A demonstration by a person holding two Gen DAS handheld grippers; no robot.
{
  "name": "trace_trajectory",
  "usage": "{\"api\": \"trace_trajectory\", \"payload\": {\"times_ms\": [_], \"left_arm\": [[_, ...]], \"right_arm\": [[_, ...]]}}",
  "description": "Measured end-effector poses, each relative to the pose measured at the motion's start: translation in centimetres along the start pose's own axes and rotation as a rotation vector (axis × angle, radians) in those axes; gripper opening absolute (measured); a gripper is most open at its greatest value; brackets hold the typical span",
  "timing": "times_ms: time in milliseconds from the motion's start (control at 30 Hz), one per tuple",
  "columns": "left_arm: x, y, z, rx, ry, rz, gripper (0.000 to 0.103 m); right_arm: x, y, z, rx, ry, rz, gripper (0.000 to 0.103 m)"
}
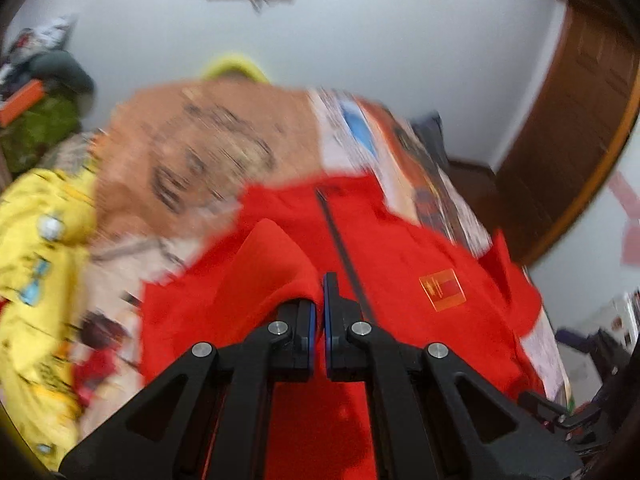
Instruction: Fold large clothes
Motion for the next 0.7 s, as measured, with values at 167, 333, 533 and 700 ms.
{"api": "trace_trajectory", "payload": {"times_ms": [167,333,533,700], "left_arm": [[3.9,5.2,5.9,-0.165,0.035,0.058,0.002],[5.8,9.0,8.2,-0.261,-0.017,0.125,0.002],[6.0,10.9,6.6,-0.295,0.028,0.123,0.046],[4.7,11.0,3.0,-0.262,0.024,0.138,0.056]], "right_arm": [[1.6,1.3,0.9,-0.03,0.007,0.015,0.101],[2.7,2.1,1.3,-0.046,0.026,0.028,0.101],[2.5,1.9,0.5,-0.038,0.029,0.021,0.101],[1.1,0.9,-0.5,-0.006,0.024,-0.017,0.101]]}}
Point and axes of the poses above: each gripper's, at about its wrist camera, not at the fingertips, and z roughly the way its jaws point, x to its right, y to its underside, the point moved 9 cm from there along z, roughly the way its jaws point, and after that the axes turned 13 degrees about y, right-handed, at the moved point
